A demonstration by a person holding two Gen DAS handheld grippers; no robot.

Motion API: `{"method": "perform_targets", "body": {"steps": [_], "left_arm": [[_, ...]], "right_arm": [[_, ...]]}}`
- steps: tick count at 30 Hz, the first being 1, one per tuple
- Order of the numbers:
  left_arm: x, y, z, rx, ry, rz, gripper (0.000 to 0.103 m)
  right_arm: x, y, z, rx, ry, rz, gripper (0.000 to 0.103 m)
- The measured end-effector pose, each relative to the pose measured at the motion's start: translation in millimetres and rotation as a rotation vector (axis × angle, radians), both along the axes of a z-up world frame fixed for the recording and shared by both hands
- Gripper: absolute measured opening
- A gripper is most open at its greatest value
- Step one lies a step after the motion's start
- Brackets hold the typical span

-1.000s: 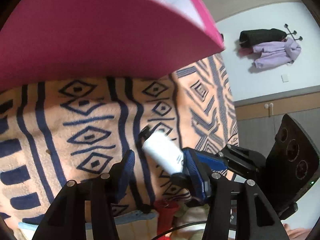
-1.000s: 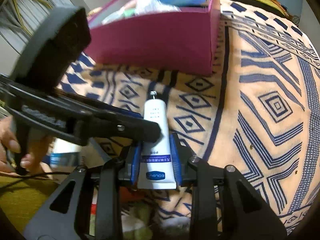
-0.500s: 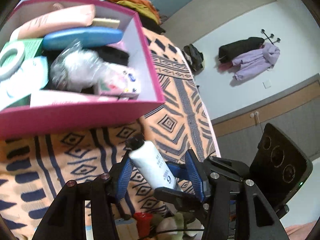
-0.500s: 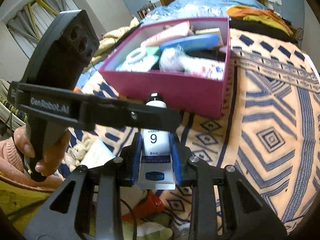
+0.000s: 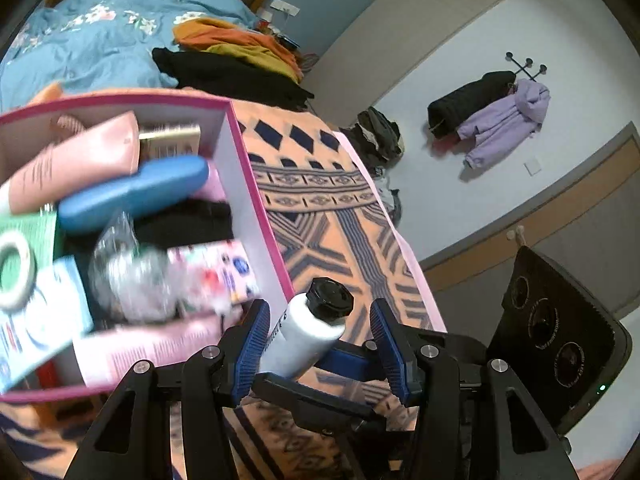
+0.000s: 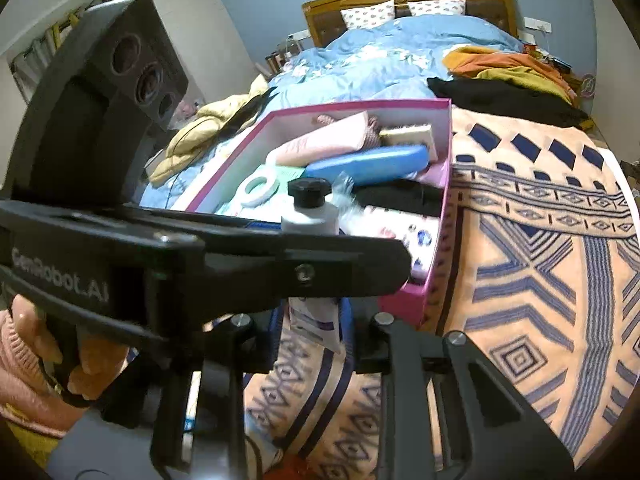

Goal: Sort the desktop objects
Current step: 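Carry the tube over the magenta box and lower it inside, then open the right gripper to release the tube into the box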

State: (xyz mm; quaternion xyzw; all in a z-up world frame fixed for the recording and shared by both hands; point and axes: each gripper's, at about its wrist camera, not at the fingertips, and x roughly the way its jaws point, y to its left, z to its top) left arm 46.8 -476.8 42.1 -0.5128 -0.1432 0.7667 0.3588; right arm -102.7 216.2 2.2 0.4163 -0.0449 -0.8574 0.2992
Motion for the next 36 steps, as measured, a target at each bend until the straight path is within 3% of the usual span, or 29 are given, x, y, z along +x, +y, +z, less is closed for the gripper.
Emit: {"method": "perform_targets", "body": {"steps": [13,19,22,25,27,36], "left_arm": [[-58,-5,-25,-0.07,-0.05,0.091,0.053],[-53,-15,-34,-0.085,-0.048,0.12,0.053],[-42,-21,-33,-0.109,-0.014,0.135,0.062],[-29,-28,-31,-0.114,0.004,0.162,0.073],[-19,-33,-29,-0.129,0.024,0.186,0.079],[39,-61,-9,-0.277,0.162,0.287,0.096]], "right_arm": [[-79,13,-15,0.013,-0.06,-0.173,0.021],[-89,6,-25,0.055,-0.072,-0.208,0.022],[-83,8,-28,0.048,-0.073,-0.197,0.022],[-74,11,-29,0.029,-0.068,-0.192,0.028],[-66,10,-28,0.024,-0.06,-0.182,0.042],[-20,-4,-25,0.046,0.003,-0.135,0.059]]}}
